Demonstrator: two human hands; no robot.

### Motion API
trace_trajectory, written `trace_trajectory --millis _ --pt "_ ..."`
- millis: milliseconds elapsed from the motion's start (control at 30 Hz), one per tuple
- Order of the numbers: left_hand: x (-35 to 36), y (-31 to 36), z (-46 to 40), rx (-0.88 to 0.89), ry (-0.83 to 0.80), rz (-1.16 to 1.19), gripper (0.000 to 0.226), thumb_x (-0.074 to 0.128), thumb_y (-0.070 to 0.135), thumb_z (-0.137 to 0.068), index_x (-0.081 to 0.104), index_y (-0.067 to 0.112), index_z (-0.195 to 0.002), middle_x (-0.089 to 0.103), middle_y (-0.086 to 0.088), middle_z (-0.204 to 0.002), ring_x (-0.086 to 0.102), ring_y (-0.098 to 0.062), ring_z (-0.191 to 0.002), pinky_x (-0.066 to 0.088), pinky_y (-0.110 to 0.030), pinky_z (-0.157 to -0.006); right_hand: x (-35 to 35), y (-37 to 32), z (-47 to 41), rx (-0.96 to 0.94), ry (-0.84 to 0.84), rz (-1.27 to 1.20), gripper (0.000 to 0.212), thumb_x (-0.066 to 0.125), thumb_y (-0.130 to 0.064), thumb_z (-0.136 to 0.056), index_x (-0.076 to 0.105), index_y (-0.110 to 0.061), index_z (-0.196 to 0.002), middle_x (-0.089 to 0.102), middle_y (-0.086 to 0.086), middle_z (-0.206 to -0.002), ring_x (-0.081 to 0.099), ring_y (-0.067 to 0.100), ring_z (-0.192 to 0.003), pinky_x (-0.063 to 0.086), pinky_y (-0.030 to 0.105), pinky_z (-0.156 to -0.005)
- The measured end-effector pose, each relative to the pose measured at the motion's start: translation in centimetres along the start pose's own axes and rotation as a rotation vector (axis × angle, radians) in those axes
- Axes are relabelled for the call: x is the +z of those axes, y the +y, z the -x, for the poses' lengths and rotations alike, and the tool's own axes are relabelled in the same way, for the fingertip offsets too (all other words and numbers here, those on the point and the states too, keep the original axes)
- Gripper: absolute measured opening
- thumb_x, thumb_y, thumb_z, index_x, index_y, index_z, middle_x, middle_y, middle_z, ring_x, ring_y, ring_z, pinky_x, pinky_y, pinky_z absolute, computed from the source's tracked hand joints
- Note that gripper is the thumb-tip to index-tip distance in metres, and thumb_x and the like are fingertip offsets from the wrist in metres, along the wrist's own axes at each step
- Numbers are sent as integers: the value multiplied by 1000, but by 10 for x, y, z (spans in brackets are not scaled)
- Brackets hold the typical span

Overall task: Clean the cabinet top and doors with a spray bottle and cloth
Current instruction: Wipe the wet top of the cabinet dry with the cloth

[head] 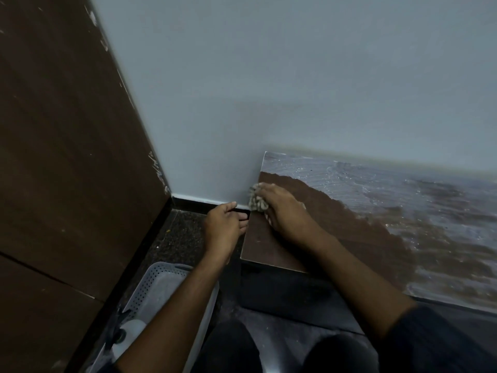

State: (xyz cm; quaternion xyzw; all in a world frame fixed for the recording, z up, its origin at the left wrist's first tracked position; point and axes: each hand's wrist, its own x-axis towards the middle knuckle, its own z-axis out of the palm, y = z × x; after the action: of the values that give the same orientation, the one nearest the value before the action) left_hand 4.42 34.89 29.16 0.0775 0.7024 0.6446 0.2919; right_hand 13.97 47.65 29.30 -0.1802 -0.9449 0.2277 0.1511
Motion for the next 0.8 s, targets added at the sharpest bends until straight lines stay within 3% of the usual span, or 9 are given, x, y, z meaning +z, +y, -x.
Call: trace_trajectory --millis 100,233,300,400,633,733,800 --pt "-2 -2 1 22 -29 -22 39 40 -1 -95 53 6 -131 71 -14 -93 72 -21 -79 58 -28 -63 -1 1 -16 28 30 -12 50 58 -8 -93 51 -13 -142 44 9 -153 38 27 -142 29 44 -119" --pt "-2 -6 -9 113 23 -107 37 46 6 -92 62 10 -126 73 -8 -100 71 -20 -88 57 -34 -76 0 -25 31 -32 -15 -30 53 56 -10 -96 45 -18 -148 37 6 -157 29 23 -147 14 27 -121" --pt "0 -7 -12 146 54 -131 34 47 8 -92 66 13 -119 73 -8 -101 69 -20 -91 56 -34 -82 5 -39 66 -97 -70 -47 50 54 -16 -96 48 -18 -145 39 5 -156 29 22 -147 18 31 -121" --pt "8 -7 -12 152 21 -101 27 47 8 -95 69 12 -110 72 -1 -89 66 -12 -77 52 -24 -68 10 -37 84 -165 -101 -38 46 48 -25 -96 51 -18 -142 43 2 -153 32 18 -145 23 33 -120" --pt "9 -8 -16 200 -5 -153 21 56 15 -93 72 17 -105 74 0 -102 69 -17 -97 55 -41 -92 6 -8 21 40 26 8 53 53 -15 -99 40 -20 -150 35 1 -159 26 21 -148 24 43 -121" --pt "13 -7 -18 234 2 -165 21 58 13 -93 71 17 -108 73 1 -106 67 -12 -101 53 -30 -92 11 -19 49 13 -15 -5 55 55 -10 -96 41 -18 -149 35 4 -158 27 26 -148 24 44 -121" --pt "16 -9 -21 228 -3 -139 20 58 14 -93 72 20 -106 73 3 -104 67 -12 -100 54 -32 -92 9 -27 82 -57 -34 -15 53 53 -11 -93 47 -16 -146 39 4 -156 30 25 -147 26 42 -120"
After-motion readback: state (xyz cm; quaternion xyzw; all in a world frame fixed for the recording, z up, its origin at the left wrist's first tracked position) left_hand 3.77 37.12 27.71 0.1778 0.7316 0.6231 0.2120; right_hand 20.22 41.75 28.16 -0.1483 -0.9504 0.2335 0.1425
